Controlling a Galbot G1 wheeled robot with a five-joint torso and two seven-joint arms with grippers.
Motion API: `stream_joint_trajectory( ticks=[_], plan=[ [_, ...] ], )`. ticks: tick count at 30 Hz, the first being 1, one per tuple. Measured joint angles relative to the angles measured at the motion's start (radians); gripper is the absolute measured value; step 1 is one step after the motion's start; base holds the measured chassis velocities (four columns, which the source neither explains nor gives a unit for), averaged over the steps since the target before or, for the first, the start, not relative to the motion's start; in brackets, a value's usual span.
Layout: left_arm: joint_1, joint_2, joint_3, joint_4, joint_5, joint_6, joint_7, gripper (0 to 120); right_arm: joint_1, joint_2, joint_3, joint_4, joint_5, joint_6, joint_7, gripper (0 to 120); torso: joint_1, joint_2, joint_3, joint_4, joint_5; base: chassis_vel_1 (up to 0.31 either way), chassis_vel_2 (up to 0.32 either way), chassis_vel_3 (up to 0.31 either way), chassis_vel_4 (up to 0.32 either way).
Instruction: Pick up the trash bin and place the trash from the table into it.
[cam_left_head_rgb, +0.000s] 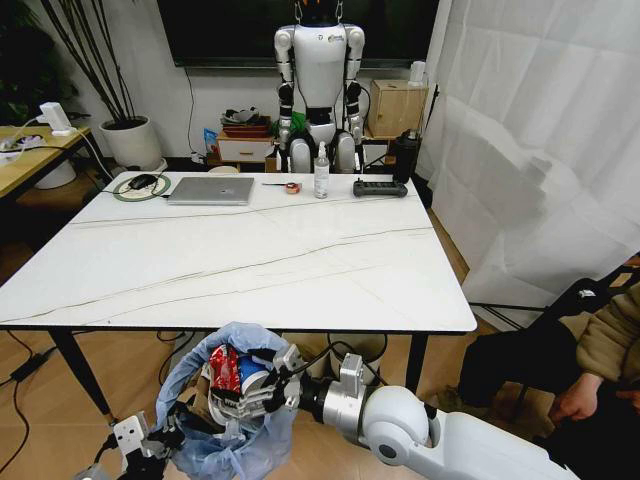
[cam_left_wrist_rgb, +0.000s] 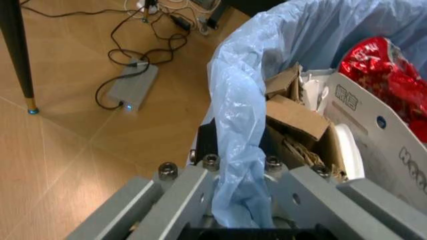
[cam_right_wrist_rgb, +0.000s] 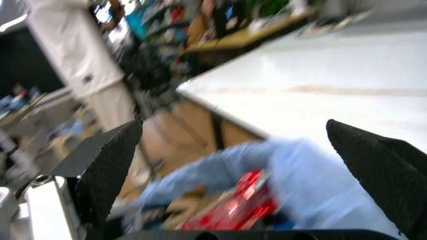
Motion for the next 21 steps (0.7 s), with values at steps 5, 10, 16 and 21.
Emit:
stream_joint_trajectory(
  ticks=[5,10,16,21],
  plan=[
    [0.002,0.006,0.001,0.001,0.007,-0.004,0.006,0,-0.073,-0.055,0.084,0.002,-0.04,0.071,0.018,100,0.0,0.0,0.0,-0.0003,0.0001,0.0,0.0,0.0,0.0],
    [0.0,0.022,0.013,0.01,0.023,-0.019,0.016,0,-0.265,-0.094,0.337,-0.012,-0.143,0.075,0.014,100,0.0,0.0,0.0,-0.0002,0.0001,0.0,0.0,0.0,0.0],
    [-0.001,0.06,0.035,0.037,0.056,-0.037,0.016,0,-0.574,-0.046,0.699,-0.018,-0.214,0.113,-0.041,100,0.0,0.0,0.0,-0.0006,0.0002,0.0,0.0,0.0,0.0],
    [-0.001,0.094,0.041,0.049,0.082,-0.053,0.01,0,-0.706,0.014,0.876,0.014,-0.268,0.125,-0.06,100,0.0,0.0,0.0,-0.0003,0.0003,0.0,0.0,0.0,0.0]
  ],
)
